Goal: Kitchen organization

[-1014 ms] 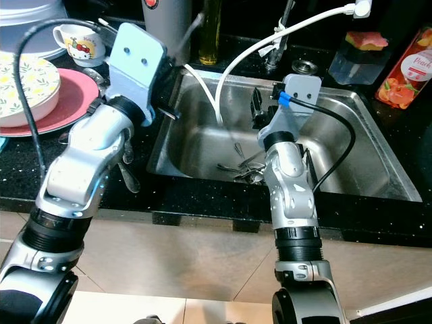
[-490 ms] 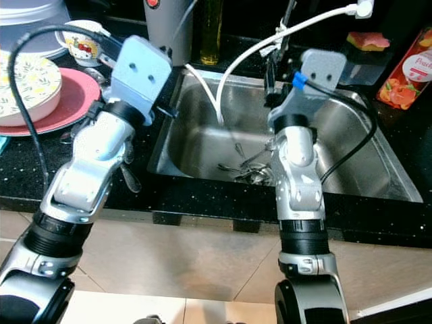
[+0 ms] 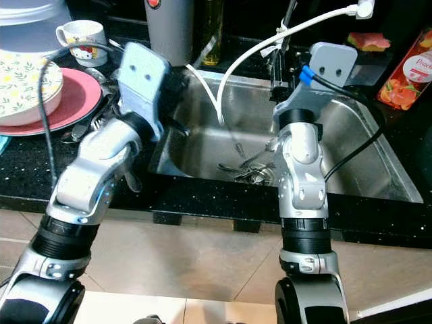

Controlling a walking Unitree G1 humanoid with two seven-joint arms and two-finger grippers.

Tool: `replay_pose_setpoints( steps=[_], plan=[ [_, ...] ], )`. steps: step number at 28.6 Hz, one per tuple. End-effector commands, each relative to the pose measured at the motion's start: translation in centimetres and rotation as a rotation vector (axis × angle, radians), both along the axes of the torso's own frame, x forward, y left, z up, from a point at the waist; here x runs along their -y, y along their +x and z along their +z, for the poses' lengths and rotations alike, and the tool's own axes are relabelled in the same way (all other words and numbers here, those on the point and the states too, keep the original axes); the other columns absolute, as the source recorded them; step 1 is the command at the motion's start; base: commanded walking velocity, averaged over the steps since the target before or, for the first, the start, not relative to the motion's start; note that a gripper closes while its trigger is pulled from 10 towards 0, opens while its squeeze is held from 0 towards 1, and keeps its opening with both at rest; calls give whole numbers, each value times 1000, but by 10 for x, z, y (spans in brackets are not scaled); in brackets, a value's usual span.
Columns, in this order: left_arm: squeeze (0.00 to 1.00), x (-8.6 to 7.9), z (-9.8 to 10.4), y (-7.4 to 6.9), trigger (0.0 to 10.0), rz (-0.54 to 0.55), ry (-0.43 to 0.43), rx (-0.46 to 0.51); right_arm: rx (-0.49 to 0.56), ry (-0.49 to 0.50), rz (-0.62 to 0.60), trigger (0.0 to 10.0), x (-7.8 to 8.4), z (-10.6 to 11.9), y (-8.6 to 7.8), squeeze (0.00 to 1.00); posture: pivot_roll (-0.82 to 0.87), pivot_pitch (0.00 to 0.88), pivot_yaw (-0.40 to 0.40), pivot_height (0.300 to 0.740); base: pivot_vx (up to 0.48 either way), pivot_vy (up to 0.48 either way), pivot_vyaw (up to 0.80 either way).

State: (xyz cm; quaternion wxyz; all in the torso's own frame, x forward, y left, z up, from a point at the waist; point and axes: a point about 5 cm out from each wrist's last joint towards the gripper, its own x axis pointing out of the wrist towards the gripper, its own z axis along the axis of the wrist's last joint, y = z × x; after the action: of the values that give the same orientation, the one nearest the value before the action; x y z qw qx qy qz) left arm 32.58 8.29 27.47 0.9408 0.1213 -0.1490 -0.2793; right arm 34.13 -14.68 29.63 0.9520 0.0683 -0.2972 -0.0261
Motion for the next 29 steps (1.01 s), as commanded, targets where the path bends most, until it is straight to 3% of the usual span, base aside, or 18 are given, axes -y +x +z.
replay_pose_setpoints(
  steps=[1,6,9,15,19,21,26,29],
  plan=[
    [0,8,-6,-4,10000,-58,-18,-48,2,5,-16,10000,4,-1,-2,0,241,80,-94,740,0,0,0],
    [0,8,-23,-4,10000,-85,85,-142,-9,1,-26,10000,5,-3,-2,0,242,86,-94,740,0,0,0],
    [0,5,-28,2,10000,-48,18,-237,-160,-55,-52,10000,7,-26,9,0,244,90,-96,740,0,0,0],
    [0,5,-30,7,10000,-28,-57,-285,-253,-72,-65,10000,10,-42,14,0,244,93,-97,740,0,0,0],
    [0,11,-33,10,10000,-42,-100,-325,-331,-128,-73,10000,14,-57,15,0,234,97,-92,740,0,0,0],
    [0,19,-34,12,10000,-56,-127,-353,-400,-155,-91,10000,23,-71,14,0,232,101,-87,740,0,0,0],
    [0,24,-35,15,10000,-52,-134,-373,-433,-153,-123,10000,33,-76,14,0,227,104,-75,740,0,0,0],
    [0,23,-45,23,10000,26,-100,-393,-448,-144,-147,10000,38,-77,15,0,227,98,-73,740,0,0,0]
  ],
)
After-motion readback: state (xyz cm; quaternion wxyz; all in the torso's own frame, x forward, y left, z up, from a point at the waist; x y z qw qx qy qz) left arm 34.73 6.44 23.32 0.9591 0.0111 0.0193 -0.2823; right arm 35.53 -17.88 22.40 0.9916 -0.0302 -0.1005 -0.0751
